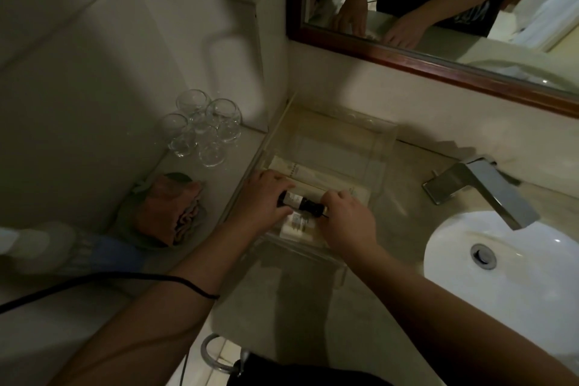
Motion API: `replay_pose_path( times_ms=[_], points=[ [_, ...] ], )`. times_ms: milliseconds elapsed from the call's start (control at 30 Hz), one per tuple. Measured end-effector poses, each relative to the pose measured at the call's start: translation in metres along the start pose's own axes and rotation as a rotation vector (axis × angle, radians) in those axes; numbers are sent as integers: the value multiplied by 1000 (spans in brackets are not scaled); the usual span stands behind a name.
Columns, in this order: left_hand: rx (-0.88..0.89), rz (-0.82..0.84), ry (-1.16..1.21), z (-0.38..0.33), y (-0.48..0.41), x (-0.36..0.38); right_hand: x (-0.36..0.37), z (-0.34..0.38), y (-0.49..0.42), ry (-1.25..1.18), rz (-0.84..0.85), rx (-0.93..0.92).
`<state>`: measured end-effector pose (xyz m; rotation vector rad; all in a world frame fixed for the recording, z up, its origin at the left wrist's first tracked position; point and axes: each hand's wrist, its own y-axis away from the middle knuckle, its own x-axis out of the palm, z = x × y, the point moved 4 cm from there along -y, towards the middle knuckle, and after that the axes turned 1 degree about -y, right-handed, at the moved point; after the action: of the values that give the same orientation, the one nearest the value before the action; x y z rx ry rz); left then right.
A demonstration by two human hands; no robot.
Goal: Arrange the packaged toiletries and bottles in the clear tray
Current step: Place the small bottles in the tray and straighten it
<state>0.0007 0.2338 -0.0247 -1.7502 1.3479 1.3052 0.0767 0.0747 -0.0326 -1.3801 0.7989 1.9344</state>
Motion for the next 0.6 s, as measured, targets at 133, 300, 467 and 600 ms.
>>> replay_pose_path(
  times_ms=[133,300,467,600],
  points=[
    [40,-11,-30,-2,-1,1,-2,3,2,1,-12,-23],
    [41,-17,-6,-4,-3,5,-1,4,2,3,-19,-11],
    [22,-32,55,-4,-2,3,-9,-8,15,-109,-64,58],
    [62,27,30,-7,16,3,-19,-38,34,-277,-148,163]
  ],
)
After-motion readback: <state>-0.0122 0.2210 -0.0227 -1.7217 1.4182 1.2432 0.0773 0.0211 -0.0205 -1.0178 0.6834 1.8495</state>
